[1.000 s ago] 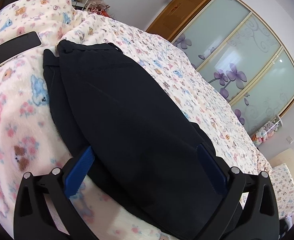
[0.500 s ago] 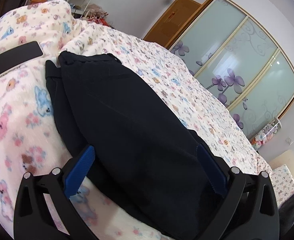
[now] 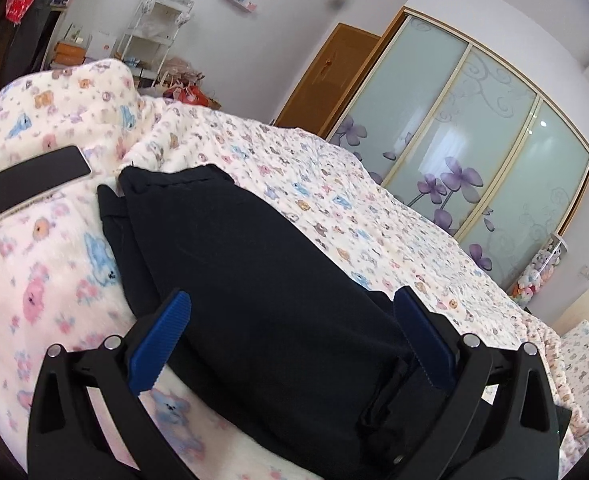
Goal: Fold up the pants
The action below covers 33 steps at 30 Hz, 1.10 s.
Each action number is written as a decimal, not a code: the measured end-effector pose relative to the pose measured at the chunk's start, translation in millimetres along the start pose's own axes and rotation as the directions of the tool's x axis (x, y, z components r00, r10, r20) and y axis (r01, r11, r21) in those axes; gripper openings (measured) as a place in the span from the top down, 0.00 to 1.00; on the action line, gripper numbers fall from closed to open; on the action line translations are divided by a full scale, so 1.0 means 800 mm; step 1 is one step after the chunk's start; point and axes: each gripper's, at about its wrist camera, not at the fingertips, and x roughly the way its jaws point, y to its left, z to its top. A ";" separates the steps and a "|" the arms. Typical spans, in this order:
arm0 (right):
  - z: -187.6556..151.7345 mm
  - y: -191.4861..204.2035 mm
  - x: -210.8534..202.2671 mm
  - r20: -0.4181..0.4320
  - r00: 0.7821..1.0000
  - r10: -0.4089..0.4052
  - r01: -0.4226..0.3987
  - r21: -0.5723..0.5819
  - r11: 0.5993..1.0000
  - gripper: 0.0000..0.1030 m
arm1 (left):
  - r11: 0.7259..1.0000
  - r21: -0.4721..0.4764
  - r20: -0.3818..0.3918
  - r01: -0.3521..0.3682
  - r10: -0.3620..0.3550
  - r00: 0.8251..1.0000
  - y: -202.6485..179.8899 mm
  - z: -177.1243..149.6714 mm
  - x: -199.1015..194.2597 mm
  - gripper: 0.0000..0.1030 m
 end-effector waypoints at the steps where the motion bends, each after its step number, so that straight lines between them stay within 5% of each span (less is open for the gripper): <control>1: 0.001 0.004 -0.004 -0.008 1.000 0.011 -0.011 -0.015 1.000 0.55 | 1.000 -0.005 -0.013 0.002 -0.002 1.000 0.001 0.000 0.003 0.02; 2: -0.001 0.008 -0.011 -0.013 0.999 0.030 -0.030 -0.013 0.999 0.42 | 1.000 -0.006 -0.022 0.002 -0.002 1.000 0.002 0.000 0.005 0.02; 5: 0.006 0.011 -0.035 0.064 0.995 0.072 -0.074 0.034 0.997 0.25 | 1.000 -0.002 -0.023 -0.015 0.015 1.000 0.002 0.000 0.007 0.02; 9: -0.001 0.003 -0.003 -0.061 0.998 0.030 -0.029 0.014 0.999 0.24 | 1.000 0.026 -0.022 -0.017 0.018 1.000 0.002 -0.002 0.008 0.02; 13: -0.005 0.010 -0.047 -0.019 0.999 0.047 -0.047 -0.007 0.999 0.24 | 0.996 0.084 -0.083 0.025 -0.018 0.996 0.008 0.009 0.008 0.02; 18: -0.039 0.020 -0.136 0.069 0.997 -0.045 0.062 -0.262 0.963 0.15 | 0.980 0.165 -0.152 0.108 -0.083 0.985 0.043 0.040 -0.011 0.02; 21: -0.059 -0.004 -0.178 0.132 0.989 -0.070 0.107 -0.298 0.949 0.10 | 0.977 0.132 -0.262 0.165 -0.126 0.957 0.076 0.061 0.000 0.02; 24: -0.069 -0.042 -0.198 0.184 0.983 -0.019 0.058 -0.213 0.975 0.10 | 0.977 -0.019 -0.347 0.213 -0.206 0.915 0.118 0.082 0.021 0.02; 27: -0.074 -0.080 -0.190 0.167 0.986 -0.009 0.026 -0.102 0.994 0.10 | 0.960 -0.138 -0.382 0.243 -0.278 0.881 0.143 0.092 0.041 0.02; 31: -0.068 -0.070 -0.179 0.153 0.988 -0.004 0.026 -0.144 0.989 0.10 | 0.913 -0.296 -0.413 0.281 -0.387 0.824 0.159 0.088 0.073 0.02; 33: -0.070 -0.066 -0.179 0.156 0.988 -0.004 0.029 -0.158 0.987 0.10 | 0.926 -0.305 -0.455 0.222 -0.347 0.820 0.164 0.076 0.089 0.03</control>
